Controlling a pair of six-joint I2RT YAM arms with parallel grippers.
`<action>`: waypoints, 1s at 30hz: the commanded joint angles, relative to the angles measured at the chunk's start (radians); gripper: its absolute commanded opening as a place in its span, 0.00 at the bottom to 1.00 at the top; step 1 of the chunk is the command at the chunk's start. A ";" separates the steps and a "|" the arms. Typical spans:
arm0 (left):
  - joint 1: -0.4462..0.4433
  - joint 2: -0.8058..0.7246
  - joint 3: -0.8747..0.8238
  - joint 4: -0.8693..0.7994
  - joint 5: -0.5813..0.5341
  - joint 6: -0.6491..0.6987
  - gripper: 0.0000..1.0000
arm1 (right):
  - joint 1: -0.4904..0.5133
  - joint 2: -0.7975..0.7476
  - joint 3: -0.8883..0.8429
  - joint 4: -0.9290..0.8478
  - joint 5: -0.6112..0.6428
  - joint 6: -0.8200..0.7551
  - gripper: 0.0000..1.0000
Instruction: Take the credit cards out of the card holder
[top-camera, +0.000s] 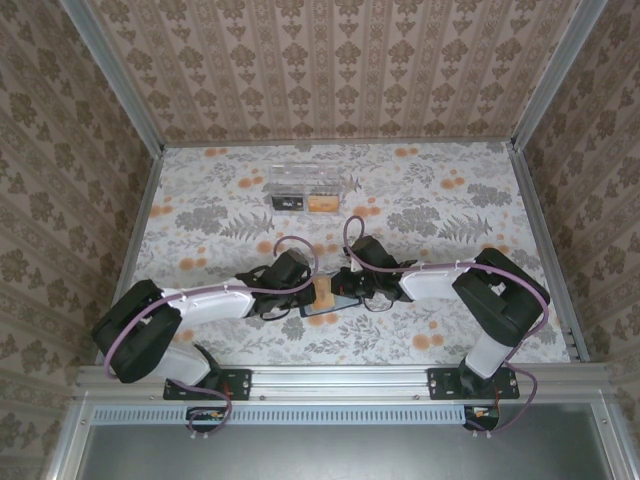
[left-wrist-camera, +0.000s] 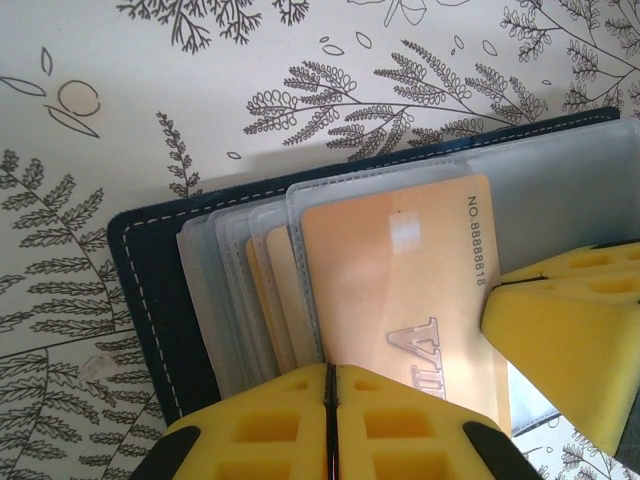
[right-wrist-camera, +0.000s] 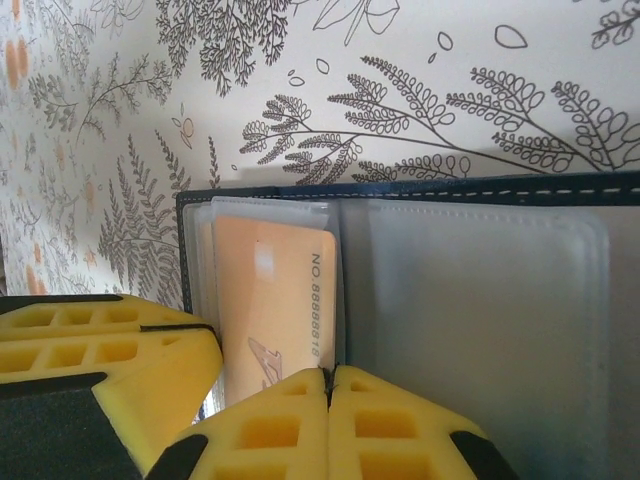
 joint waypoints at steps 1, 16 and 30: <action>-0.010 0.018 -0.014 -0.070 -0.018 -0.016 0.08 | -0.012 0.008 -0.032 0.023 -0.012 0.015 0.02; 0.005 0.020 -0.009 -0.143 -0.047 -0.026 0.00 | -0.070 -0.027 -0.080 0.038 -0.037 0.010 0.00; -0.003 -0.030 0.028 -0.148 -0.035 0.002 0.07 | -0.063 0.002 -0.055 0.049 -0.069 0.008 0.01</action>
